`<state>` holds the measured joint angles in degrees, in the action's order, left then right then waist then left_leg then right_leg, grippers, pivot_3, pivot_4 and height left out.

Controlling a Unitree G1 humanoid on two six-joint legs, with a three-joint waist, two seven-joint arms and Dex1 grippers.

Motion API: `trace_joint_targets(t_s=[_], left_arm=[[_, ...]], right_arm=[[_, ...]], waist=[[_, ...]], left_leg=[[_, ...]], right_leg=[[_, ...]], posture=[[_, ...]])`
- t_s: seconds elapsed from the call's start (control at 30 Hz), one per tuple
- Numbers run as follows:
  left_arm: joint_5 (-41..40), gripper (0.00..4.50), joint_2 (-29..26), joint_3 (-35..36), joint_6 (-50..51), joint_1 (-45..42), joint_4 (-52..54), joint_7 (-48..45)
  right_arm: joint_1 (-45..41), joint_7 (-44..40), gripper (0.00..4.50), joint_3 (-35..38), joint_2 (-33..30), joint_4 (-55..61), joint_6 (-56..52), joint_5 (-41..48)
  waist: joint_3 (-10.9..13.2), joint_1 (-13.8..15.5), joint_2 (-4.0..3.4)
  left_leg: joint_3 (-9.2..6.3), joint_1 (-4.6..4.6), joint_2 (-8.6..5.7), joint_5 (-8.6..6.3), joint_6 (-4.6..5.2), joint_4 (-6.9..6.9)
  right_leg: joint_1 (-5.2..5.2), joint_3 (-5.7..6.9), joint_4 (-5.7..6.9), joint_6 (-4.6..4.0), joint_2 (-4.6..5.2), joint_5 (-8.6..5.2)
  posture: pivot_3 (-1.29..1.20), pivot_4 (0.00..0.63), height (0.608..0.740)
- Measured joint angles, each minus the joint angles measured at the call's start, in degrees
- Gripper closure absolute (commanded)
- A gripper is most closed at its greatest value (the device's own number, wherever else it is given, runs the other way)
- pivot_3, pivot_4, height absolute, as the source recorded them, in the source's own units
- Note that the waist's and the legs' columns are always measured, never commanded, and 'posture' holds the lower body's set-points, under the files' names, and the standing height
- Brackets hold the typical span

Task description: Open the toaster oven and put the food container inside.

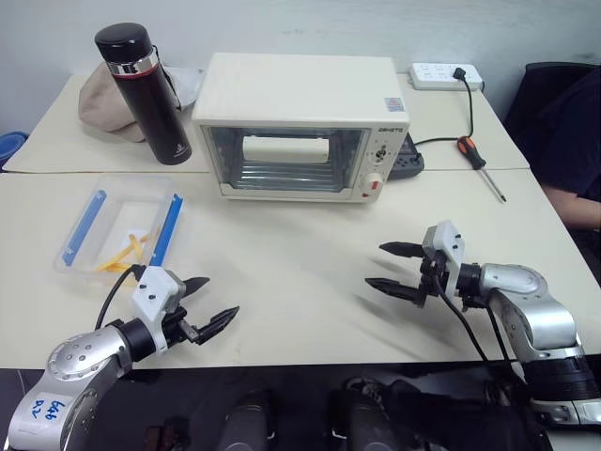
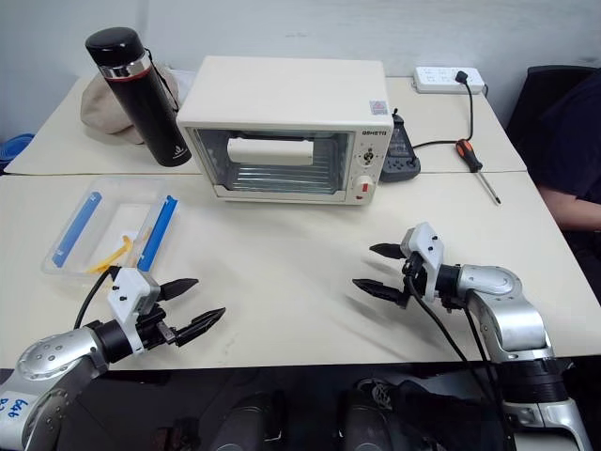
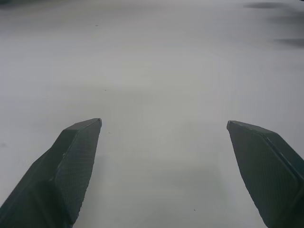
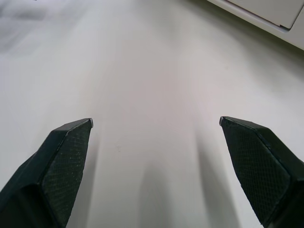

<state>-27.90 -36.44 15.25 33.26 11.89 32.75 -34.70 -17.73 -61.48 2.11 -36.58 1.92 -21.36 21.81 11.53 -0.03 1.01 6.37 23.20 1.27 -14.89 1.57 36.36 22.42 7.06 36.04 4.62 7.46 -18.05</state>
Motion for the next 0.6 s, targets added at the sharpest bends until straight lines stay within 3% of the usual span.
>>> trace_joint_targets(t_s=[0.6], left_arm=[[-3.55, 0.0, 1.38, 0.23, 2.36, -0.62, 0.82, 0.48]], right_arm=[[-4.61, 0.43, 0.02, -0.47, 0.27, 1.51, -6.34, 4.01]], waist=[[0.0, -0.04, 0.0]], left_leg=[[0.02, 0.0, 0.01, -0.02, 0.03, 0.04]], right_leg=[[0.0, -0.03, 0.01, 0.0, 0.0, 0.0]], posture=[[0.0, 0.15, 0.74]])
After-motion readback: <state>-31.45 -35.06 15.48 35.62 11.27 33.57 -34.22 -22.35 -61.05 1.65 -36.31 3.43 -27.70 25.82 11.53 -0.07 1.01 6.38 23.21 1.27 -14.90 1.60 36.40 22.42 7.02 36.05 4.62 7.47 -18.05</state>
